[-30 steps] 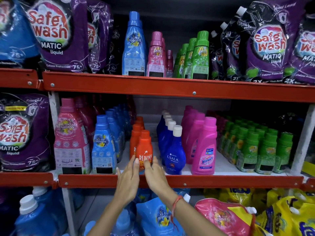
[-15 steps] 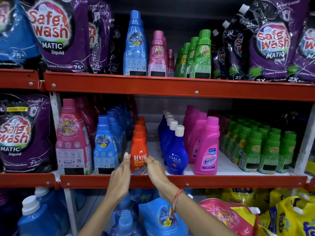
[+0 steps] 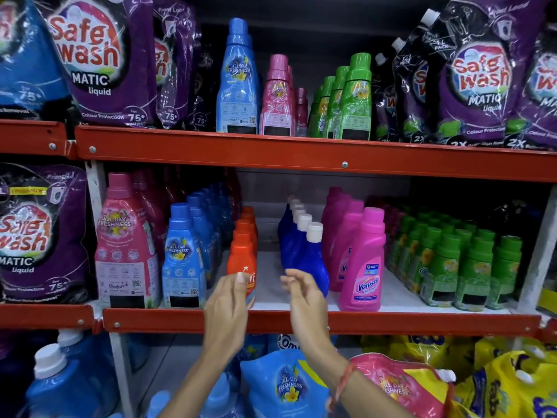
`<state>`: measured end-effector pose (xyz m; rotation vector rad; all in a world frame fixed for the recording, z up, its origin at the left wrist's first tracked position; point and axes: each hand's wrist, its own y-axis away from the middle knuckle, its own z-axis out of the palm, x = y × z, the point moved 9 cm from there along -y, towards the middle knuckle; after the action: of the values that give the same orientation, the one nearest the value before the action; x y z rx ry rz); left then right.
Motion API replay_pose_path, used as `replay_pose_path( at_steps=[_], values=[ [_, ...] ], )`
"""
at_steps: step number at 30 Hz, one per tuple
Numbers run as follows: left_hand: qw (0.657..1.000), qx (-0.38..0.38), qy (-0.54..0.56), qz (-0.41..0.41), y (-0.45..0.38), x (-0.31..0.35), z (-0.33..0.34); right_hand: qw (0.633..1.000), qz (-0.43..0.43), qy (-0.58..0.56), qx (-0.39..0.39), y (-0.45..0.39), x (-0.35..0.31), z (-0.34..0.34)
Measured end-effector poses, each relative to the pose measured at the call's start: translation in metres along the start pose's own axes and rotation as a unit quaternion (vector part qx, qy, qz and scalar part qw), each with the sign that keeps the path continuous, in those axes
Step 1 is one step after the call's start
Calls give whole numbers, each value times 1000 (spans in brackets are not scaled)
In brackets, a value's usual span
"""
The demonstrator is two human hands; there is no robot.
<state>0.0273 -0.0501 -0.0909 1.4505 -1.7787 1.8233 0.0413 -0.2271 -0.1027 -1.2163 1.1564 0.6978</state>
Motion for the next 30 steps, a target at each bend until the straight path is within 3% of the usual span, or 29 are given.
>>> replay_pose_path(
  at_steps=[6, 11, 19, 27, 30],
  values=[
    [977, -162, 85, -113, 2, 18, 72, 995, 41, -14, 91, -1, 6, -53],
    [941, -239, 112, -212, 1, 0, 117, 986, 152, -61, 24, -18, 34, -40],
    [938, -216, 152, -223, 1, -17, 114, 972, 184, -142, -36, -44, 47, -40],
    [958, -207, 82, -183, 4, -3, 106, 978, 182, -73, -71, -40, 41, -41],
    [988, -106, 48, -106, 4, 22, 85, 995, 97, 21, 0, -35, 19, -67]
  ],
)
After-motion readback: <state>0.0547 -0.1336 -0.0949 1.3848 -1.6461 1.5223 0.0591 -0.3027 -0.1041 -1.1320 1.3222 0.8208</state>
